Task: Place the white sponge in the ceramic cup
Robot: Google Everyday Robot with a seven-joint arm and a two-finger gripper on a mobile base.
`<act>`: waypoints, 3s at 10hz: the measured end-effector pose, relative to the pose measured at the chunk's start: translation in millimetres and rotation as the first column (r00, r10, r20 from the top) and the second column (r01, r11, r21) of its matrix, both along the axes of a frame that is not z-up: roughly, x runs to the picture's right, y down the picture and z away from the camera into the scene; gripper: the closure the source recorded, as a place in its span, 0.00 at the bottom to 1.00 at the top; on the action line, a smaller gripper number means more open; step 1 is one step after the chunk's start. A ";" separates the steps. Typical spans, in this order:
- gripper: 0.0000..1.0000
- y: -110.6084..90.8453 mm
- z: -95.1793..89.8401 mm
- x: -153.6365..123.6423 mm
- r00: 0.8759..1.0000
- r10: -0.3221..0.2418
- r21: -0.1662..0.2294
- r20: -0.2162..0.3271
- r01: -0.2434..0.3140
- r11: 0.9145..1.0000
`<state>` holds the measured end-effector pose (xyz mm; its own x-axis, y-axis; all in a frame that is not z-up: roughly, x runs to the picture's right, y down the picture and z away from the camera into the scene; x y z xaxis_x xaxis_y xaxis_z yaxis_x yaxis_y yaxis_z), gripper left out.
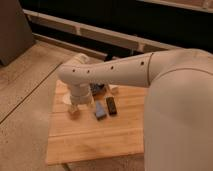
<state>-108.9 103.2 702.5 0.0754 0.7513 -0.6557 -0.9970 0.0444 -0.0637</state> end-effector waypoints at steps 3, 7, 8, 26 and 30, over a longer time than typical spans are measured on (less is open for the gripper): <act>0.35 0.0 0.0 0.0 1.000 0.000 0.000 0.000 0.000 1.000; 0.35 0.0 0.0 0.0 1.000 0.000 0.000 0.000 0.000 1.000; 0.35 0.0 0.0 0.0 1.000 0.000 0.000 0.000 0.000 1.000; 0.35 -50.3 14.4 -14.9 0.988 -0.122 0.177 0.090 0.105 0.979; 0.35 -55.3 19.6 -12.6 0.963 -0.231 0.240 0.141 0.193 0.951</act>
<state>-121.5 47.8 722.1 0.3422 0.8311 -0.4384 -0.9390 0.2857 -0.1914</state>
